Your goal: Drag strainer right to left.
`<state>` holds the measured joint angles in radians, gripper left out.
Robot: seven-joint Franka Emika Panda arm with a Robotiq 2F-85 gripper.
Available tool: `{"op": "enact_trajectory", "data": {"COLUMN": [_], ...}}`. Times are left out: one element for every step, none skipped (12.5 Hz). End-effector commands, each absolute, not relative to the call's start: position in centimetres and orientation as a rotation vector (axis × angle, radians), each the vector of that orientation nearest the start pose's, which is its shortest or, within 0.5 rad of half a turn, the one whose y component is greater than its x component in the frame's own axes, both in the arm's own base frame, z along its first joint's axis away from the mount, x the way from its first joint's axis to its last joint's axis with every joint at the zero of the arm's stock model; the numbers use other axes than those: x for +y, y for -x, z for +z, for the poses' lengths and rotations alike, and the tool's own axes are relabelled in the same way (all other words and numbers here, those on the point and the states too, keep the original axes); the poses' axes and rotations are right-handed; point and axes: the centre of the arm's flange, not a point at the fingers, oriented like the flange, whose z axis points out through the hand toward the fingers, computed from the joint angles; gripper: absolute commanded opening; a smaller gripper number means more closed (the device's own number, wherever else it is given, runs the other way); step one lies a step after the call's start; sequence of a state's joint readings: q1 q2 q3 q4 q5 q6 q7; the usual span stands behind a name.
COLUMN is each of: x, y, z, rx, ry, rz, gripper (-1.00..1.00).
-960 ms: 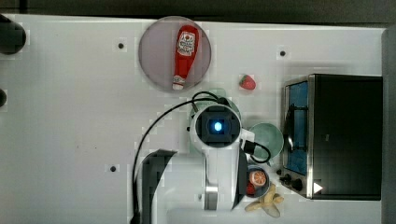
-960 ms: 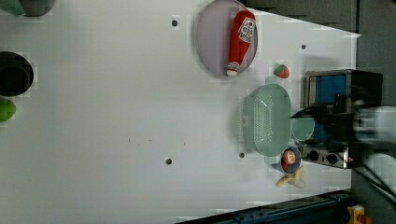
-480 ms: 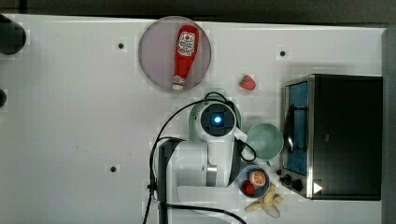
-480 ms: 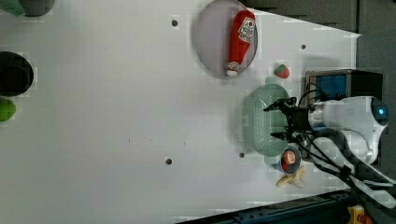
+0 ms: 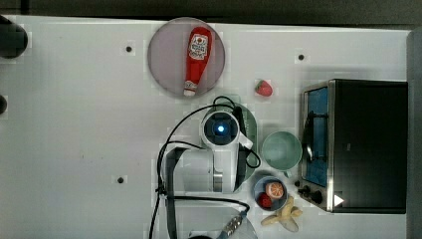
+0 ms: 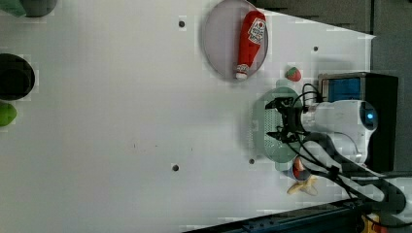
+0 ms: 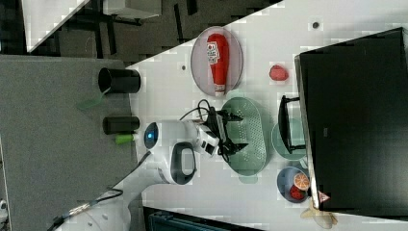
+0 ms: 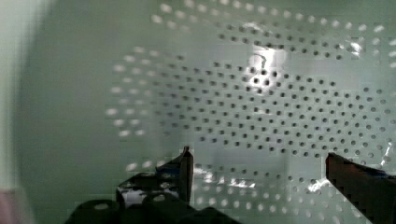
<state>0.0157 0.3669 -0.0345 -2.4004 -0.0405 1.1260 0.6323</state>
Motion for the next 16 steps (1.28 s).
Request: {"op": "enact_trajectory", "data": {"x": [1.9, 2.3, 2.7, 3.2, 3.9, 4.7, 5.8, 6.8, 8.0, 9.1, 10.3, 11.6, 13.0, 14.4, 15.8, 17.2], "y": [-49.3, -49.2, -49.2, -49.2, -49.2, -49.1, -49.1, -48.9, -48.8, -48.6, -48.2, -48.0, -47.6, -47.3, -47.1, -46.8], "z": [15.7, 15.5, 15.6, 15.6, 15.6, 15.6, 15.7, 15.7, 15.7, 15.7, 15.6, 15.6, 15.6, 15.7, 15.8, 15.9], "rx": [2.084, 2.080, 2.080, 2.091, 2.101, 2.101, 2.088, 2.073, 2.066, 2.076, 2.093, 2.109, 2.128, 2.155, 2.177, 2.202], "ry": [2.399, 2.402, 2.397, 2.379, 2.356, 2.345, 2.347, 2.353, 2.353, 2.340, 2.326, 2.310, 2.294, 2.271, 2.247, 2.223], "rz": [0.024, 0.030, 0.035, 0.046, 0.058, 0.073, 0.081, 0.092, 0.101, 0.115, 0.130, 0.137, 0.141, 0.143, 0.143, 0.145], "gripper": [1.00, 1.00, 1.00, 1.00, 1.00, 1.00, 1.00, 1.00, 1.00, 1.00, 1.00, 1.00, 1.00, 1.00, 1.00, 1.00]}}
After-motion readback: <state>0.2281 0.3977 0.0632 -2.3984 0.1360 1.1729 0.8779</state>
